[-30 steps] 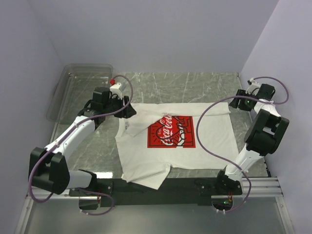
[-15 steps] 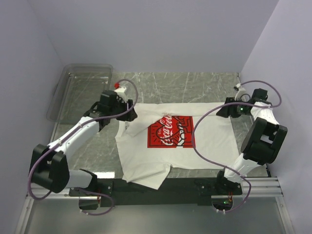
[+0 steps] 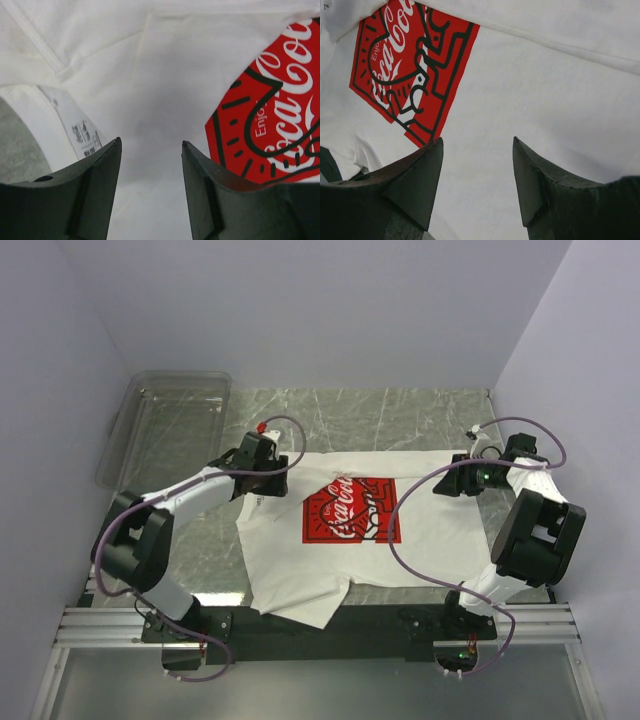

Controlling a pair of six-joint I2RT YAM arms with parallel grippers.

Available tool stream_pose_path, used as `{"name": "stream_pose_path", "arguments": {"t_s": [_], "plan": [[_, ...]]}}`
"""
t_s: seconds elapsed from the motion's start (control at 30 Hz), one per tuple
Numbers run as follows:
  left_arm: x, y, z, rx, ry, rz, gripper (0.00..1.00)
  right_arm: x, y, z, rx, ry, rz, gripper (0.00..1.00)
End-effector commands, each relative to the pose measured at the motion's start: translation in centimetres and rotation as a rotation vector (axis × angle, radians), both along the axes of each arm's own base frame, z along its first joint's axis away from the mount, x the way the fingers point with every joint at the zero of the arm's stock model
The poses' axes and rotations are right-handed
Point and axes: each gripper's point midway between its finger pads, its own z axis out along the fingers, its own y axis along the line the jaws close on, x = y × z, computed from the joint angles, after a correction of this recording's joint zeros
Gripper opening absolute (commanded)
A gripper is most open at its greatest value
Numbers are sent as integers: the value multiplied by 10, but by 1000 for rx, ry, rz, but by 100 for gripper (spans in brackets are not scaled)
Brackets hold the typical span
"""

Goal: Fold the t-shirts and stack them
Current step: Fold the tshirt

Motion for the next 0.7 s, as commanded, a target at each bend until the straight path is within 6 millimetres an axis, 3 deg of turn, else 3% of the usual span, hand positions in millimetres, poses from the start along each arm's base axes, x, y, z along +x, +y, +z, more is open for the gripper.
{"name": "stream_pose_path", "arguments": {"t_s": [0.0, 0.03, 0.07, 0.13, 0.17, 0.23, 0.3, 0.33, 0.37, 0.43, 0.67], "plan": [[38, -19, 23, -43, -93, 3, 56, 0, 5, 8, -5, -42, 15, 64], [41, -25, 14, -45, -66, -18, 56, -1, 5, 8, -1, -38, 15, 64], [51, -32, 22, -55, -87, -30, 56, -1, 6, 7, 4, -35, 15, 64], [58, -38, 11, -44, -59, -43, 55, -2, 5, 6, 2, -31, 16, 64], [66, -44, 18, -56, -73, -58, 55, -2, 5, 5, 0, -31, 16, 64], [73, -48, 6, -43, -50, -64, 55, -3, 6, 4, 4, -29, 17, 64], [85, -52, 8, -30, -53, -58, 55, -3, 7, 5, 9, -29, 18, 64], [88, -50, -4, -12, -28, -53, 55, -3, 7, 4, 11, -28, 18, 64], [96, -52, 1, -8, -43, -44, 55, -2, 7, 5, 9, -32, 20, 64], [99, -53, -12, 4, -12, -46, 55, -3, 7, 5, 9, -31, 20, 64], [105, -59, -21, 6, 25, -55, 50, -3, 8, 5, 13, -32, 22, 64]]}}
